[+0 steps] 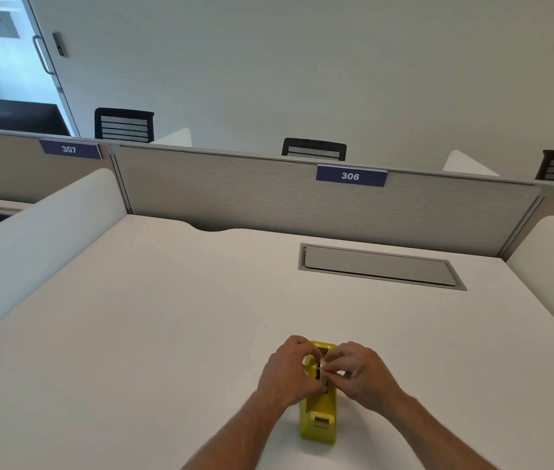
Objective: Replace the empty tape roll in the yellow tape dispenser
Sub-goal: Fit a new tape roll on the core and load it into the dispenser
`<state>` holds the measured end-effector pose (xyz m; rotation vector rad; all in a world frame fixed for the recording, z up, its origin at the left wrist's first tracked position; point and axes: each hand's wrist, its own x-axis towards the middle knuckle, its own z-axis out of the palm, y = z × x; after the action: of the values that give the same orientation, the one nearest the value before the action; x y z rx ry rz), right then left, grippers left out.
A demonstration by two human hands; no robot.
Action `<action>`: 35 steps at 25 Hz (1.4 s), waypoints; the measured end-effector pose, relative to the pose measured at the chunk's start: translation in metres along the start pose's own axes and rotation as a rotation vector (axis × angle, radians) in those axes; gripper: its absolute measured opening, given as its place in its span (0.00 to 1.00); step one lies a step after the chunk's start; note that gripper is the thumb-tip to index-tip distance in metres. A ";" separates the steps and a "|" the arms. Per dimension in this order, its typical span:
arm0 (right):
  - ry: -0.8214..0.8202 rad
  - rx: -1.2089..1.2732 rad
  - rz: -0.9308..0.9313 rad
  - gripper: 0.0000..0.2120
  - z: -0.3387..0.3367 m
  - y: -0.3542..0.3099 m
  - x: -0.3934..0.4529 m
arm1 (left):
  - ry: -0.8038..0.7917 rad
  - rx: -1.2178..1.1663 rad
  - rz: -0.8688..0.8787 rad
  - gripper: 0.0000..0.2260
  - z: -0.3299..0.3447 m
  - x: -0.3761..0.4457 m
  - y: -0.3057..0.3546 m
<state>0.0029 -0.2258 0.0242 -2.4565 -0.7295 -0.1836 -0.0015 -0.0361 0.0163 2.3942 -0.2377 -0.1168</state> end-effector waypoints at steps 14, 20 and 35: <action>-0.041 -0.308 -0.204 0.04 0.002 -0.009 0.001 | 0.001 0.027 0.015 0.22 0.003 0.003 -0.002; -0.030 -0.254 -0.182 0.04 0.003 -0.006 0.000 | -0.005 0.017 0.010 0.22 0.001 0.004 -0.001; 0.036 -0.124 -0.099 0.09 0.000 -0.002 -0.012 | -0.019 0.020 0.028 0.24 -0.002 0.003 -0.002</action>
<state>-0.0080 -0.2301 0.0214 -2.5280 -0.8474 -0.3191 0.0022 -0.0336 0.0163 2.4102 -0.2817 -0.1244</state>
